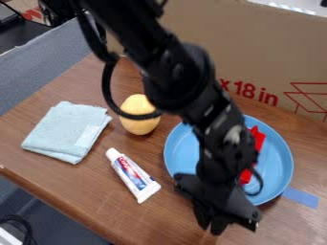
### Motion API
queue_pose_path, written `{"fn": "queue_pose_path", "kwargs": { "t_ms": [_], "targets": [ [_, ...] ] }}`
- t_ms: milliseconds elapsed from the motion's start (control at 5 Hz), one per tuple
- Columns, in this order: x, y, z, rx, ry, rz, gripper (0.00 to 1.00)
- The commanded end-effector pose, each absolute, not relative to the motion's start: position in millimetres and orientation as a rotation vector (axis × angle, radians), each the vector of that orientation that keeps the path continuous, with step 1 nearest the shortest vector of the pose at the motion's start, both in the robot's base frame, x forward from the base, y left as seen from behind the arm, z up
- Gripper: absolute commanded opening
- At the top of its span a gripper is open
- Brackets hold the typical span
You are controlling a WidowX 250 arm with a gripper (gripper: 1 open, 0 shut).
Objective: Move the red object from the blue plate to the table
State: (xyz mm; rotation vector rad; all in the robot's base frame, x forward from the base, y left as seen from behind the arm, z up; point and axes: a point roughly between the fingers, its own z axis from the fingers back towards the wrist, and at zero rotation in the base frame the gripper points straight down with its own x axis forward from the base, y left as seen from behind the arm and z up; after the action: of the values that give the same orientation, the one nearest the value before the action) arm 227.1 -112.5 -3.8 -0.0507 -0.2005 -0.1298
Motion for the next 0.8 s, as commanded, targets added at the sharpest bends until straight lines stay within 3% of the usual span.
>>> {"fn": "queue_pose_path", "kwargs": {
  "t_ms": [0,200,400,600],
  "targets": [
    [238.0,-109.6,16.6,-0.066,-0.225,-0.120,0.00],
    [239.8,-105.7,33.0,-0.063,-0.224,-0.116,1.00],
    [261.3,-106.0,59.0,-0.094,-0.237,-0.123,1.00],
    [270.5,-105.6,70.3,-0.061,-0.233,-0.110,1.00]
  ]
}}
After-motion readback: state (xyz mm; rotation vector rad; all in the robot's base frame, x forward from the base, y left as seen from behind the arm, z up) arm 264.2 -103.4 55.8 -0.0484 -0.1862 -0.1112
